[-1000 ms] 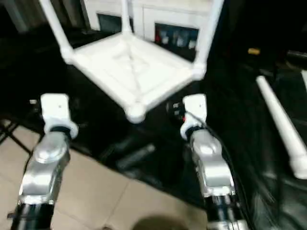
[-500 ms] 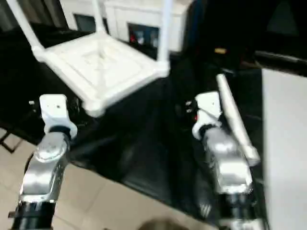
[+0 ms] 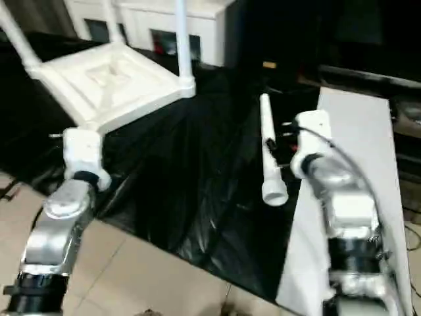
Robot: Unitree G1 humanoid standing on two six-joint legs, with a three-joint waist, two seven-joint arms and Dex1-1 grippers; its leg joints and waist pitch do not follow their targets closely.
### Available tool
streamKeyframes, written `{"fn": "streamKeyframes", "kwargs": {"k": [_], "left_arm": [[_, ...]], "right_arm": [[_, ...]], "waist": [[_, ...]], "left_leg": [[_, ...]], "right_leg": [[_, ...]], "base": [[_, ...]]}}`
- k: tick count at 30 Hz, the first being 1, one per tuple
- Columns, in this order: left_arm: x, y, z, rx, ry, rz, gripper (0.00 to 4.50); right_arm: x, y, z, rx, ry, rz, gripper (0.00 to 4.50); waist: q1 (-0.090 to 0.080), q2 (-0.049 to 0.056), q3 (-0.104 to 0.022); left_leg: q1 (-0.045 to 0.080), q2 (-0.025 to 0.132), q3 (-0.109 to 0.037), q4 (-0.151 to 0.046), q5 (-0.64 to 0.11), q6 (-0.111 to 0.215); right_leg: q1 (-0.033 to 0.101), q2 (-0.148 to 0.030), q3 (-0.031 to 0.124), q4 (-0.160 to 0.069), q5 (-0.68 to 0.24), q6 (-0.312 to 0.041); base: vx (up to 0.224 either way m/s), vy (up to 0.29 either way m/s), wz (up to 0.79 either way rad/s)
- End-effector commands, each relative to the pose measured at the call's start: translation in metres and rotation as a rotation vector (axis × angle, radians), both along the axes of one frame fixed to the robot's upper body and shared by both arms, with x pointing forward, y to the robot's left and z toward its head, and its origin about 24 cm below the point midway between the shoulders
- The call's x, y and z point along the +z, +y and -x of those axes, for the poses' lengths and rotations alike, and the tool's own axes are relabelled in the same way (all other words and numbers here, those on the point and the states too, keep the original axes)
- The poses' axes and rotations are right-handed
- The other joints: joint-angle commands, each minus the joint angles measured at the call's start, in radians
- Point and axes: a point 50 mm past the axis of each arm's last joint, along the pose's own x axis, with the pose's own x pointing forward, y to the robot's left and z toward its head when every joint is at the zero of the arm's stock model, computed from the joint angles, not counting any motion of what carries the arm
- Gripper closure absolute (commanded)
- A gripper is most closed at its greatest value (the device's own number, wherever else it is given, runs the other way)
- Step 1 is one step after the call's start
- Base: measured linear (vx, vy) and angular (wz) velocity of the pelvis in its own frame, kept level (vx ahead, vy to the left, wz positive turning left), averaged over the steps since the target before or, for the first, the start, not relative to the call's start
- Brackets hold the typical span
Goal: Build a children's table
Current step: Pick table leg
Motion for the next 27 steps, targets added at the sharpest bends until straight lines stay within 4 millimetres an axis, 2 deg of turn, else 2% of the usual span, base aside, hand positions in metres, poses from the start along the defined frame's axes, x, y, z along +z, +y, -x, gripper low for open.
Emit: {"fn": "streamKeyframes", "kwargs": {"k": [1,2,3,4,5,6,7,8,9,10,11,12,13,14,15,16,18,20,23,27], "left_arm": [[0.000,-0.006,0.003,-0.103,0.032,-0.019,3.18],[-0.001,-0.010,0.005,-0.151,0.051,-0.029,3.18],[-0.001,-0.016,0.008,-0.233,0.070,-0.057,3.18],[-0.002,-0.020,0.010,-0.295,0.089,-0.072,3.18],[-0.002,-0.021,0.011,-0.300,0.091,-0.073,3.18],[-0.001,-0.028,0.014,-0.376,0.106,-0.072,3.18],[0.000,-0.029,0.015,-0.388,0.109,-0.065,3.18],[0.001,-0.031,0.015,-0.397,0.111,-0.055,3.18],[0.001,-0.031,0.015,-0.397,0.111,-0.055,3.18],[0.003,-0.033,0.016,-0.411,0.117,-0.036,3.18],[0.005,-0.035,0.017,-0.435,0.122,-0.023,3.18],[0.006,-0.037,0.018,-0.457,0.120,-0.021,3.18],[0.006,-0.037,0.018,-0.457,0.120,-0.021,3.18],[0.008,-0.039,0.021,-0.501,0.130,-0.026,3.18],[0.008,-0.040,0.022,-0.510,0.134,-0.030,3.18],[0.008,-0.041,0.024,-0.525,0.139,-0.030,3.18],[0.009,-0.040,0.025,-0.530,0.139,-0.032,3.18],[0.009,-0.040,0.025,-0.528,0.141,-0.033,3.18],[0.009,-0.039,0.026,-0.525,0.145,-0.035,3.18],[0.009,-0.039,0.026,-0.522,0.153,-0.040,3.18]], "right_arm": [[0.003,-0.008,-0.005,0.004,0.037,-0.012,0.03],[0.004,-0.012,-0.008,0.006,0.054,-0.013,0.03],[0.004,-0.017,-0.012,0.021,0.086,-0.007,0.03],[0.001,-0.021,-0.015,0.027,0.122,0.009,0.03],[0.001,-0.022,-0.015,0.027,0.125,0.011,0.03],[-0.002,-0.029,-0.019,0.007,0.159,0.038,0.03],[-0.003,-0.030,-0.020,0.004,0.172,0.022,0.03],[-0.004,-0.030,-0.021,0.007,0.188,-0.023,0.03],[-0.004,-0.030,-0.021,0.007,0.188,-0.023,0.03],[-0.007,-0.029,-0.023,0.025,0.214,-0.063,0.03],[-0.011,-0.029,-0.023,0.049,0.247,-0.107,0.03],[-0.013,-0.029,-0.023,0.061,0.264,-0.126,0.03],[-0.013,-0.029,-0.023,0.061,0.264,-0.126,0.03],[-0.018,-0.031,-0.025,0.085,0.292,-0.167,0.03],[-0.019,-0.032,-0.025,0.088,0.298,-0.183,0.03],[-0.019,-0.031,-0.025,0.109,0.296,-0.238,0.03],[-0.018,-0.029,-0.027,0.121,0.279,-0.287,0.03],[-0.018,-0.030,-0.028,0.114,0.273,-0.265,0.03],[-0.017,-0.028,-0.031,0.119,0.259,-0.252,0.03],[-0.005,-0.020,-0.039,0.162,0.212,-0.255,0.03]], "waist": [[-0.004,-0.009,-0.051],[-0.014,0.010,-0.054],[-0.015,0.018,-0.050],[-0.017,-0.007,-0.037],[-0.022,-0.030,-0.036],[0.010,-0.045,-0.047],[0.010,-0.045,-0.047],[0.018,-0.046,-0.048],[0.012,-0.039,-0.050],[0.010,-0.035,-0.053],[0.007,-0.037,-0.052],[0.004,-0.035,-0.055],[0.004,-0.035,-0.055],[0.001,-0.039,-0.056],[0.002,-0.036,-0.056],[0.002,-0.039,-0.055],[0.006,-0.035,-0.055],[0.008,-0.035,-0.055],[0.012,-0.038,-0.056],[0.017,-0.041,-0.053]], "left_leg": [[0.040,0.116,-0.063,-0.070,-0.163,0.098],[0.029,0.221,-0.112,-0.118,-0.267,0.126],[0.034,0.247,-0.117,-0.153,-0.345,0.134],[0.034,0.182,-0.069,-0.155,-0.469,0.066],[0.034,0.125,-0.044,-0.116,-0.492,0.014],[0.008,0.080,-0.028,-0.034,-0.186,0.004],[0.008,0.080,-0.028,-0.034,-0.186,0.004],[-0.008,0.086,-0.025,-0.046,-0.058,0.036],[-0.020,0.099,-0.021,-0.065,-0.009,0.067],[-0.016,0.105,-0.021,-0.066,-0.019,0.071],[-0.017,0.107,-0.020,-0.067,-0.028,0.079],[-0.017,0.111,-0.017,-0.064,-0.035,0.095],[-0.017,0.111,-0.017,-0.064,-0.035,0.095],[-0.019,0.115,-0.016,-0.064,-0.025,0.117],[-0.019,0.116,-0.017,-0.064,-0.021,0.123],[-0.018,0.118,-0.015,-0.064,-0.015,0.135],[-0.017,0.123,-0.014,-0.063,0.002,0.147],[-0.017,0.125,-0.014,-0.063,0.020,0.156],[-0.015,0.125,-0.012,-0.062,0.025,0.159],[-0.013,0.125,-0.010,-0.063,-0.004,0.141]], "right_leg": [[0.037,-0.114,0.042,-0.154,-0.650,0.154],[0.059,-0.112,0.046,-0.052,-0.390,0.109],[0.028,-0.120,0.074,0.051,-0.157,0.059],[0.009,-0.115,0.096,0.044,-0.150,-0.012],[0.004,-0.136,0.114,-0.012,-0.275,-0.052],[0.036,-0.222,0.158,-0.079,-0.634,-0.069],[0.036,-0.222,0.158,-0.079,-0.634,-0.069],[0.044,-0.198,0.151,-0.074,-0.608,-0.079],[0.042,-0.150,0.116,-0.055,-0.446,-0.115],[0.041,-0.147,0.114,-0.048,-0.402,-0.133],[0.040,-0.142,0.110,-0.046,-0.364,-0.150],[0.042,-0.141,0.108,-0.039,-0.275,-0.189],[0.042,-0.141,0.108,-0.039,-0.275,-0.189],[0.046,-0.142,0.104,-0.033,-0.221,-0.210],[0.046,-0.142,0.103,-0.032,-0.212,-0.215],[0.044,-0.142,0.103,-0.033,-0.198,-0.221],[0.045,-0.142,0.103,-0.029,-0.169,-0.234],[0.044,-0.142,0.102,-0.025,-0.145,-0.238],[0.045,-0.145,0.102,-0.023,-0.147,-0.243],[0.043,-0.146,0.103,-0.029,-0.205,-0.236]], "base": [[-0.054,-0.005,-0.07],[0.000,0.000,0.00],[0.000,0.000,0.00],[0.000,0.000,0.00],[-0.014,-0.052,0.01],[-0.014,-0.052,0.01],[-0.021,-0.063,-0.04],[-0.009,-0.051,0.01],[-0.009,-0.051,0.01],[0.000,0.000,0.00],[0.000,0.000,0.00],[0.000,0.000,0.00],[0.000,0.000,0.00],[0.000,0.000,0.00],[0.000,0.000,0.00],[0.000,0.000,0.00],[0.000,0.000,0.00],[0.000,0.000,0.00],[0.000,0.000,0.00],[0.000,0.000,0.00]]}}
